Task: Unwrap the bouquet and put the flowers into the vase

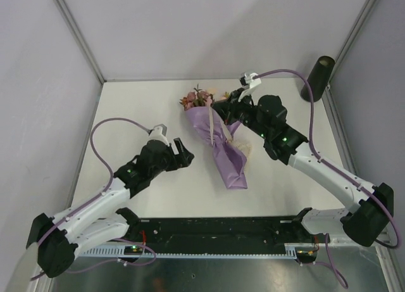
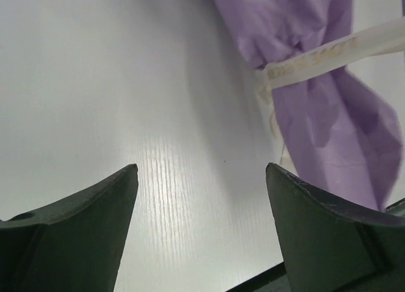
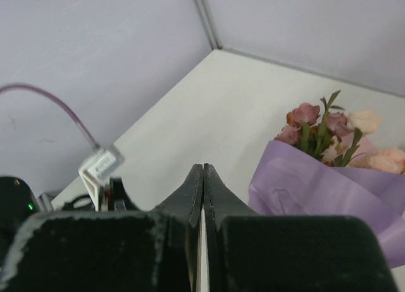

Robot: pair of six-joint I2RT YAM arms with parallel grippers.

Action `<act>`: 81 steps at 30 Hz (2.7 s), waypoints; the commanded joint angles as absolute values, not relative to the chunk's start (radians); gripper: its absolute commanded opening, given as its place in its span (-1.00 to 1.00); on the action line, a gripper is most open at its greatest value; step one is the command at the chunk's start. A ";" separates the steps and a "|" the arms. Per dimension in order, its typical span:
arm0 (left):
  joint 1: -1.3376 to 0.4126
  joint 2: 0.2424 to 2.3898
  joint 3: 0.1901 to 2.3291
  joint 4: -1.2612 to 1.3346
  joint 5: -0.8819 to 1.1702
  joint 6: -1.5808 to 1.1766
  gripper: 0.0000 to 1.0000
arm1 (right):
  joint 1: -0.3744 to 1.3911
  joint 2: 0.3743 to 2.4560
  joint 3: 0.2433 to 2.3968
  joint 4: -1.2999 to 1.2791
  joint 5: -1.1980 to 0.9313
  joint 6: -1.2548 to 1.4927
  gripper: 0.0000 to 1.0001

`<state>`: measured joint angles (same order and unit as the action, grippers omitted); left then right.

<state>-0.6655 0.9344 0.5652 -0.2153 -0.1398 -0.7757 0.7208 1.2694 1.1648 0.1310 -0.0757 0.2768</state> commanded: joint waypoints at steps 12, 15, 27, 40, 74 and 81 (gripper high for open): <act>-0.685 0.809 0.540 0.385 0.069 -0.318 0.83 | 0.784 1.221 1.203 0.045 -0.233 0.413 -1.00; -0.688 0.884 0.575 0.434 0.101 -0.265 0.84 | 0.796 1.225 1.203 0.056 -0.231 0.430 -1.00; -0.715 1.108 0.642 0.612 0.180 -0.241 0.81 | 0.800 1.218 1.175 0.097 -0.206 0.479 -1.00; -0.730 1.141 0.687 0.632 0.047 -0.243 -0.67 | 0.787 1.181 1.101 0.137 -0.176 0.500 -0.97; -0.551 0.972 1.253 -0.023 -0.606 0.031 -1.00 | 0.769 1.000 0.706 0.118 -0.018 0.512 0.08; -0.521 0.966 1.419 -0.088 -0.577 0.067 -1.00 | 0.766 1.009 0.706 0.117 -0.018 0.510 0.08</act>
